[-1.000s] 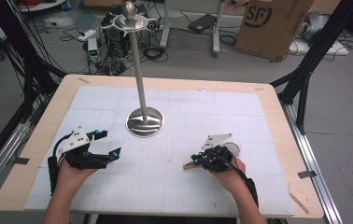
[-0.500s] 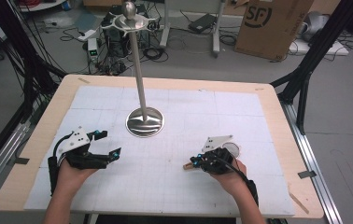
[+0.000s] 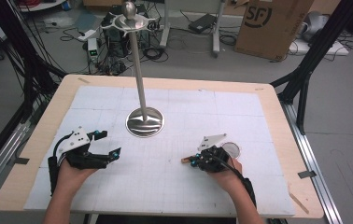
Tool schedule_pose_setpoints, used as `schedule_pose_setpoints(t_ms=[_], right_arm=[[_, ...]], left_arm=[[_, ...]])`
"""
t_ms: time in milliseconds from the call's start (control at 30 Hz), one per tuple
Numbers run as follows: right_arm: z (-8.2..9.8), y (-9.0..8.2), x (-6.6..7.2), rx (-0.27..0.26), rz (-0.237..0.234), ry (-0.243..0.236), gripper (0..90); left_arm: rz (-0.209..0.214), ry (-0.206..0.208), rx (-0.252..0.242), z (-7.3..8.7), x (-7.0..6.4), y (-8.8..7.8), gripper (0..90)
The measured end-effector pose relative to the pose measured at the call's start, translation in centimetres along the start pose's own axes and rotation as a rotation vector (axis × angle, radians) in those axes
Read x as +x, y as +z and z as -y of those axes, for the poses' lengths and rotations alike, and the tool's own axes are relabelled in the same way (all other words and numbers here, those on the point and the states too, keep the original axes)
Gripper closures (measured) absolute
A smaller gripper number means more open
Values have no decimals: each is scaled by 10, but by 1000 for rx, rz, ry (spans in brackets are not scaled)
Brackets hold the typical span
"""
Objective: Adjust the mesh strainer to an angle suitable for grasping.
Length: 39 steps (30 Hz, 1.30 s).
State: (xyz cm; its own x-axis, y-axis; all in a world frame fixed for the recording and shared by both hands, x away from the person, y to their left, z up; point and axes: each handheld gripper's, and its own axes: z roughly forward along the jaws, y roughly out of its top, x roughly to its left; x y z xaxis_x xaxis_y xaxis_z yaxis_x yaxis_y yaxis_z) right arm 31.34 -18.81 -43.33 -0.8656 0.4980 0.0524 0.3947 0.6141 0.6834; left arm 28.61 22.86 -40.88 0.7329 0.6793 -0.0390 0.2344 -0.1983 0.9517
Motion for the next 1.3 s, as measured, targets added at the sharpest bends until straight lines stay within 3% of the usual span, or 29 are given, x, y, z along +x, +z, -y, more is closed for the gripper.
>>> schedule_pose_setpoints(t_ms=[200, 667, 833, 933, 1100, 1300], right_arm=[[-9, 6, -4, 16, 22, -9, 893], [-26, 16, -20, 26, 65, 21, 893], [-25, 2, -21, -28, 63, 39, 893], [-23, -13, -26, -53, 90, 57, 893], [-11, -28, -39, -49, 156, 88, 893], [2, -35, -50, -45, 212, 131, 893]], left_arm=[[0, -4, -3, 0, 0, 0, 160], [-2, -5, -1, 1, 2, -1, 160], [-1, -6, 3, 2, 2, 0, 160], [0, -4, 4, 2, 2, 0, 160], [-1, -5, 4, 2, 2, 0, 160], [-2, -6, 6, 2, 2, 0, 160]])
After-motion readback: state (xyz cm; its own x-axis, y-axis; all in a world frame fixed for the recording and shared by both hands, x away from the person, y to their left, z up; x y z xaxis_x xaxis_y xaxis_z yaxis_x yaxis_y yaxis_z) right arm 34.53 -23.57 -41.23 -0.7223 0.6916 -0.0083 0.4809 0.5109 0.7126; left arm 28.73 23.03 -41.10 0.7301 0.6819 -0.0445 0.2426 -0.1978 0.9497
